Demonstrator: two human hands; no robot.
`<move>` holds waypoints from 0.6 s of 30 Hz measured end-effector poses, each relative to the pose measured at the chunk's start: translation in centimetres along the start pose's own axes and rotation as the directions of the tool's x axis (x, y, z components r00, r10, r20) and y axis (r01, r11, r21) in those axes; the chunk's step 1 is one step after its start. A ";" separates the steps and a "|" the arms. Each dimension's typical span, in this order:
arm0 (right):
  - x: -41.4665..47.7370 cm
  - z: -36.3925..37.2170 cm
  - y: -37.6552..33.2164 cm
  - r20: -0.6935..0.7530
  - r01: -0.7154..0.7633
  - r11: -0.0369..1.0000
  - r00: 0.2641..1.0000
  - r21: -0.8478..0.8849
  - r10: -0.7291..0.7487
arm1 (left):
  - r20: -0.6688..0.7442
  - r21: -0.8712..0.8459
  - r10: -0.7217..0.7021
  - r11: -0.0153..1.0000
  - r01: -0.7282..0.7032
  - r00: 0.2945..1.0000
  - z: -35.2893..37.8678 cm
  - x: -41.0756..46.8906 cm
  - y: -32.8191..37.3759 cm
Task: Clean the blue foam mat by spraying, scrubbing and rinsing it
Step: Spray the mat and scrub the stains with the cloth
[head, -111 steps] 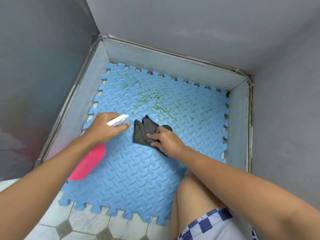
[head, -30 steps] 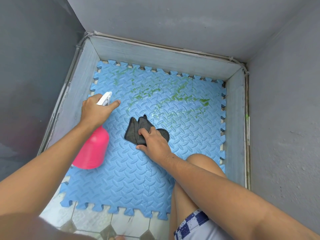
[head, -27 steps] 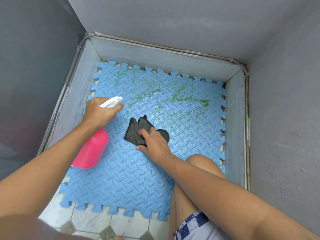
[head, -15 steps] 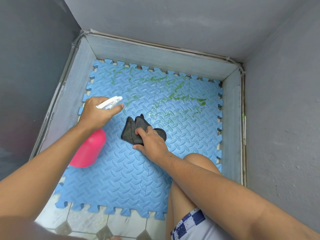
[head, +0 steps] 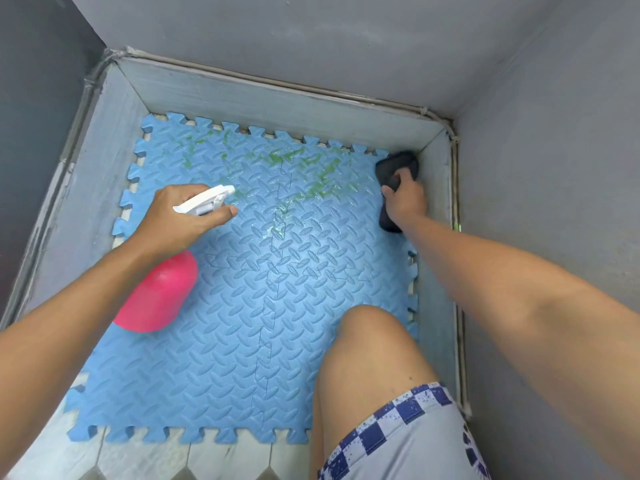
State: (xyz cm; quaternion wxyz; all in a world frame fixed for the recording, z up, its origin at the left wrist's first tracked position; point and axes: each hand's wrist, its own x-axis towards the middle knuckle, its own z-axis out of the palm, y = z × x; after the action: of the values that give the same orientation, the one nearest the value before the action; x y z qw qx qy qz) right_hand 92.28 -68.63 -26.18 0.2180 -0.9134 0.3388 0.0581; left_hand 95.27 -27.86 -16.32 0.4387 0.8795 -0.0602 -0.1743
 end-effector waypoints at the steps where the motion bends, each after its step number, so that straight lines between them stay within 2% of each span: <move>1: -0.9 0.8 -1.4 0.009 0.030 1.000 1.000 0.009 -0.030 | -0.008 0.009 0.001 1.000 -0.001 1.000 0.1 0.1 0.2; 4: -5.9 3.2 -5.7 0.089 0.274 0.960 0.956 0.054 -0.278 | -0.030 0.017 0.002 1.000 -0.001 1.000 0.2 0.1 0.5; 6: -10.1 4.7 -7.5 0.228 0.462 0.882 0.852 0.095 -0.471 | -0.037 0.035 0.000 0.999 0.001 0.999 0.4 0.2 0.4; 8: -13.3 5.7 -8.4 0.348 0.618 0.778 0.708 0.115 -0.614 | -0.037 0.054 -0.007 0.998 0.009 0.999 0.5 0.6 0.2; 10: -14.1 5.9 -8.2 0.364 0.676 0.726 0.649 0.126 -0.668 | -0.039 0.063 -0.017 0.998 0.020 0.999 0.4 0.8 0.1; 12: -12.7 5.4 -7.2 0.299 0.674 0.731 0.681 0.101 -0.669 | -0.041 0.056 -0.034 0.998 0.036 0.999 0.2 1.0 0.1; 13: -11.6 4.8 -6.4 0.253 0.647 0.758 0.723 0.078 -0.643 | -0.036 0.057 -0.046 0.997 0.048 0.998 0.1 1.1 0.1; 16: -7.1 2.4 -3.8 0.087 0.462 0.887 0.883 0.004 -0.461 | -0.034 0.104 -0.060 0.993 0.063 0.998 -0.1 1.0 0.3; 18: -3.9 1.0 -2.2 0.009 0.335 0.940 0.942 -0.058 -0.335 | -0.044 0.090 -0.059 0.994 0.063 0.997 0.0 1.0 0.2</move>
State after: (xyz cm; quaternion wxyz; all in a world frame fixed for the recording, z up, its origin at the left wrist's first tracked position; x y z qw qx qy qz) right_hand 90.74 -64.39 -25.33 0.1974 -0.9638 0.1767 0.0298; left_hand 96.22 -28.20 -16.38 0.3936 0.9035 -0.0322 -0.1666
